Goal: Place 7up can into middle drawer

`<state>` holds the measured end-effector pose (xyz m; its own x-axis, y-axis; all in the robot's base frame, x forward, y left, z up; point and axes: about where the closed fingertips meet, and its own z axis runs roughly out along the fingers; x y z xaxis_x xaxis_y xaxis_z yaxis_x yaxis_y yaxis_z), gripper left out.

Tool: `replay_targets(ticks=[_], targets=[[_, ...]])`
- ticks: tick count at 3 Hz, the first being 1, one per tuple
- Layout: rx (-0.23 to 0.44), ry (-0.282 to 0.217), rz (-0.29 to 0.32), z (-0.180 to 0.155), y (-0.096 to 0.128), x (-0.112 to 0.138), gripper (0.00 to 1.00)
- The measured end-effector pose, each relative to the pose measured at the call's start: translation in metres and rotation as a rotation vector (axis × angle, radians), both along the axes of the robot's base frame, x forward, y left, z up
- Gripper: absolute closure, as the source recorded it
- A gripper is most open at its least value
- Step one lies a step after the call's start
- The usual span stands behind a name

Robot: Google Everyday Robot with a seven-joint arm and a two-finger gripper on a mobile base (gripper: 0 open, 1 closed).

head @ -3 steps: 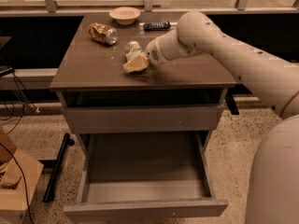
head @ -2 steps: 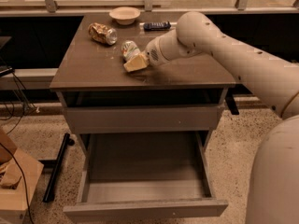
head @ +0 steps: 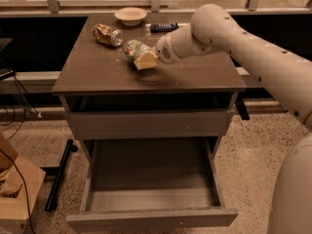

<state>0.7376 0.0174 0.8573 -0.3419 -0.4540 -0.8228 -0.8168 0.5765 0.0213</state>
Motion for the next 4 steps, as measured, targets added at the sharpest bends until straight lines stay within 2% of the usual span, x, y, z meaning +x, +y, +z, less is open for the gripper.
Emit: replay_targets(ticks=[1,2,3,4], targets=[[0.052,-0.036,0.044,0.010,-0.007,-0.017,1.00],[0.116,-0.093,0.155,0.024,-0.014,-0.049,1.00],[0.133,-0.159,0.301,0.038,-0.021,-0.095,1.00],[0.100,-0.213,0.456,0.047,-0.037,-0.155,1.00]])
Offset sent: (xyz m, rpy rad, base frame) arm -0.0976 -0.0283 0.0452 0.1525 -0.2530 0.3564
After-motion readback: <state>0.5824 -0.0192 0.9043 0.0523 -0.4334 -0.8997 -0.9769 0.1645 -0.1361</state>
